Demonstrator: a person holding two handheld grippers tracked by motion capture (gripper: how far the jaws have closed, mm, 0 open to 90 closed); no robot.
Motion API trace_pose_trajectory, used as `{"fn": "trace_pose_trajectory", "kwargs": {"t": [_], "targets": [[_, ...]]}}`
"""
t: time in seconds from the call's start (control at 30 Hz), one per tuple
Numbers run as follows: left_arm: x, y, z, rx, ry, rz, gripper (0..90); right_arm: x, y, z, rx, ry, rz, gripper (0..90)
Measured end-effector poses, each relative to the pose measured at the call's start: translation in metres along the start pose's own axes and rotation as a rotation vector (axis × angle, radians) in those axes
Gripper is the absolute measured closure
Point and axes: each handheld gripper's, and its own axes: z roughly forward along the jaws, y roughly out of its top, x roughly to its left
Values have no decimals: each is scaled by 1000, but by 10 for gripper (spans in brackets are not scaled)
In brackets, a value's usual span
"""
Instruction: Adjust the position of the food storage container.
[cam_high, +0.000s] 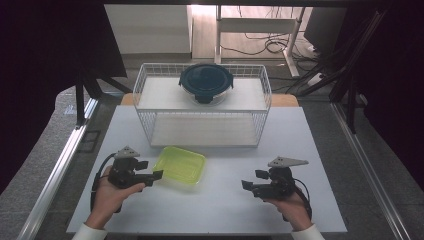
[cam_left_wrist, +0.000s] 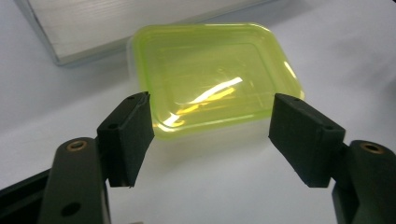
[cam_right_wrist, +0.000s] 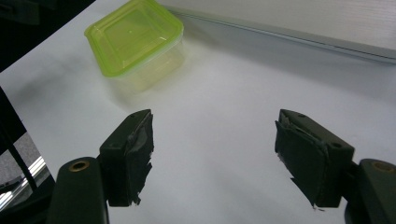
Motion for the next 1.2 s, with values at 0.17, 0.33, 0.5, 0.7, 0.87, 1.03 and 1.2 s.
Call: {"fn": "trace_pose_trajectory", "kwargs": {"t": [0.17,0.33,0.5,0.7,0.87,1.03,1.2], "targets": [[21,10,7,22,32,-41,355,-1,0,-1,2,-10,6,281],[39,17,17,41,52,-75,413,-3,0,0,7,-23,18,282],[53,22,26,75,65,-89,488,-4,-1,0,11,-26,20,282],[61,26,38,118,68,-79,670,-5,-1,1,16,-36,18,282],[65,30,48,159,89,-58,779,-6,-2,2,15,-41,20,282],[66,35,59,200,69,-53,859,-6,-3,3,19,-41,19,281],[65,36,69,234,72,-42,894,-7,-3,3,16,-45,21,280]]}}
